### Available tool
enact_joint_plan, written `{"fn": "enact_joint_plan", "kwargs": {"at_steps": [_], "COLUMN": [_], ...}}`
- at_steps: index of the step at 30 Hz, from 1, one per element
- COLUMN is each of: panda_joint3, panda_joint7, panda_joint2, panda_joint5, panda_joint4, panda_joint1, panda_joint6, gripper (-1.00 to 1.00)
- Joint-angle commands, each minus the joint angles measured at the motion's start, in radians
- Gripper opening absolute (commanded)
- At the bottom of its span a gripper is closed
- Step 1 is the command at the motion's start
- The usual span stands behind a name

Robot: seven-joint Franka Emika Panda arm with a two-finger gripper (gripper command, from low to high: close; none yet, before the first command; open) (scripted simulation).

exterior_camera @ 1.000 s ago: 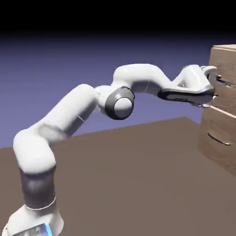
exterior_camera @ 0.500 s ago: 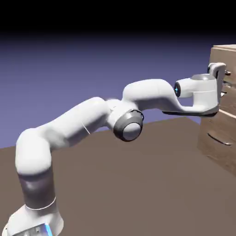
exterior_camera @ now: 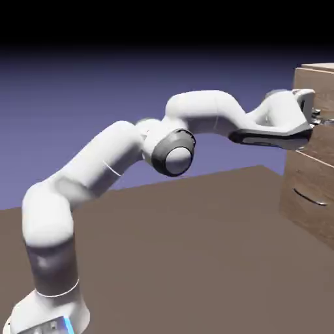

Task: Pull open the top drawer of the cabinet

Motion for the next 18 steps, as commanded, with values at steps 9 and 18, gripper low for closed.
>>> {"fn": "enact_joint_plan", "kwargs": {"at_steps": [9, 18], "panda_joint3": [0.061, 0.089], "panda_joint7": [0.163, 0.273], "panda_joint2": [-0.203, -0.418], "panda_joint5": [-0.170, -0.247], "panda_joint4": [-0.326, -0.652], "panda_joint1": [-0.040, -0.069], "panda_joint6": [-0.122, -0.230], "gripper": [-1.00, -1.00]}}
